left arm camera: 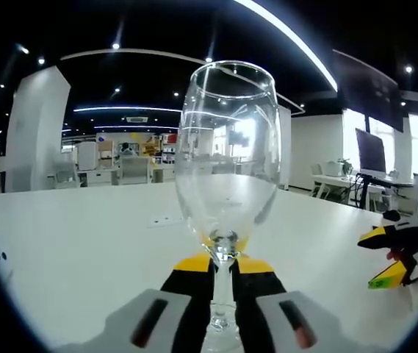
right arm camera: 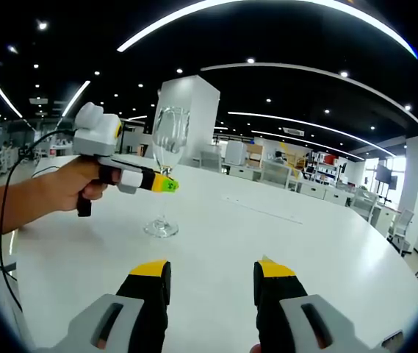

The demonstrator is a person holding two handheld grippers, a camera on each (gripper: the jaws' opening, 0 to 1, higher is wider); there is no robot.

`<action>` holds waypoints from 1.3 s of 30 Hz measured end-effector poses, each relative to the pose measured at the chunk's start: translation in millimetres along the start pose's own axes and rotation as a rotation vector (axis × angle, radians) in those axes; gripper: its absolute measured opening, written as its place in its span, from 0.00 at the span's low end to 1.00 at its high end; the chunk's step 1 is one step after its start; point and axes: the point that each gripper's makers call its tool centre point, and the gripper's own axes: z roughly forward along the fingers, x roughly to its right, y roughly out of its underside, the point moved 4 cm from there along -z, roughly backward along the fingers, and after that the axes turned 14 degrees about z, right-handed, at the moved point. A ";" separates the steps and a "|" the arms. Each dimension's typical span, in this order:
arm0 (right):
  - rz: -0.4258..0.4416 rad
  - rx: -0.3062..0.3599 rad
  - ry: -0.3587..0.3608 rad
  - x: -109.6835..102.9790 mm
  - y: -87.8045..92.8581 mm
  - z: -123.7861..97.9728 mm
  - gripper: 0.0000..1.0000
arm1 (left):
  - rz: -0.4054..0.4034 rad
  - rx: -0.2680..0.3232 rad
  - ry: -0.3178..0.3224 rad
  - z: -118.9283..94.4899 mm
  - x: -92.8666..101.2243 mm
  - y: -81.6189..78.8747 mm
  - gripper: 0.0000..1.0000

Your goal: Stand the stemmed glass upright on the table place it in front of you

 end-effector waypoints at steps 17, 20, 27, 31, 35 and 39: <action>0.001 -0.001 0.000 0.6 0.0 0.1 0.48 | 0.008 -0.014 0.001 -2.1 1.0 0.0 0.10; -0.001 -0.001 0.001 1.0 -0.1 0.1 0.48 | 0.011 -0.016 -0.001 -2.0 0.7 -0.1 0.10; 0.001 0.000 0.000 1.1 -0.3 0.0 0.48 | 0.016 -0.024 -0.002 -2.4 -0.4 -0.1 0.10; 0.000 0.000 0.000 0.7 -0.2 -0.1 0.48 | 0.016 -0.033 -0.005 -2.4 -1.1 0.0 0.10; 0.002 0.003 -0.001 0.2 -0.3 -0.2 0.48 | 0.020 -0.041 -0.004 -2.3 -1.4 -0.3 0.10; 0.002 0.003 -0.001 0.1 -0.2 -0.1 0.48 | 0.021 -0.037 -0.005 -2.1 -2.3 -0.9 0.10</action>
